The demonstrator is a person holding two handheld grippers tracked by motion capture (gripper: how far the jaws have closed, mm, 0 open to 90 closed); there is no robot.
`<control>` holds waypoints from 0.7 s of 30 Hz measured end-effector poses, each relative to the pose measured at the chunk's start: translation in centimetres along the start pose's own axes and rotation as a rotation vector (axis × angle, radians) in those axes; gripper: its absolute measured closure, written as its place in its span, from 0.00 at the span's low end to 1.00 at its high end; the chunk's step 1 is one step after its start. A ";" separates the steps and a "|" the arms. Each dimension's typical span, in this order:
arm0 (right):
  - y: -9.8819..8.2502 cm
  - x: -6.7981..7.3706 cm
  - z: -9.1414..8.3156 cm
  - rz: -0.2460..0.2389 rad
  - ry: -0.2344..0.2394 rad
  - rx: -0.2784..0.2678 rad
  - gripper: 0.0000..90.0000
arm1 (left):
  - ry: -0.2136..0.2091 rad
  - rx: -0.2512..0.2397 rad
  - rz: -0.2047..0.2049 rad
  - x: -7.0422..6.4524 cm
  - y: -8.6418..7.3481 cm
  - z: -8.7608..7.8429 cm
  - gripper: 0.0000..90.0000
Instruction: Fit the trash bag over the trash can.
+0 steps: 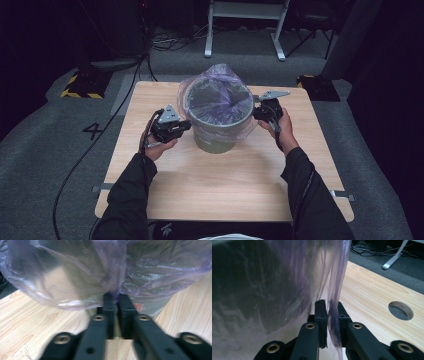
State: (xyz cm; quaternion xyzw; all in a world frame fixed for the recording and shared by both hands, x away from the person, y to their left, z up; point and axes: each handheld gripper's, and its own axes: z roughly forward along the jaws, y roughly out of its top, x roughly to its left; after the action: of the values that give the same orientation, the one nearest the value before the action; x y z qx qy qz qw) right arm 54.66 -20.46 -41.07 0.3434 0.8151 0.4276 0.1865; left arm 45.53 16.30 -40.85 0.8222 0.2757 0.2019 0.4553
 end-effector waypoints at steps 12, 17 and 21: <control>-1.6 -0.7 1.1 0.033 -0.010 0.040 0.94 | 0.011 0.150 -0.020 1.0 -3.3 2.0 1.00; -2.4 -0.7 1.8 0.042 -0.001 0.060 0.94 | -0.007 0.178 -0.031 1.2 -4.4 2.5 1.00; -3.2 -0.6 2.5 0.057 0.017 0.099 0.94 | -0.020 0.221 -0.035 1.2 -5.0 2.9 1.00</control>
State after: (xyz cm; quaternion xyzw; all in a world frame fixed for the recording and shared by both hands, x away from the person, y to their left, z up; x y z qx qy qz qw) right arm 55.30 -20.76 -45.18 0.3715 0.8268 0.3948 0.1501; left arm 46.79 17.34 -46.48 0.8644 0.3061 0.1539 0.3680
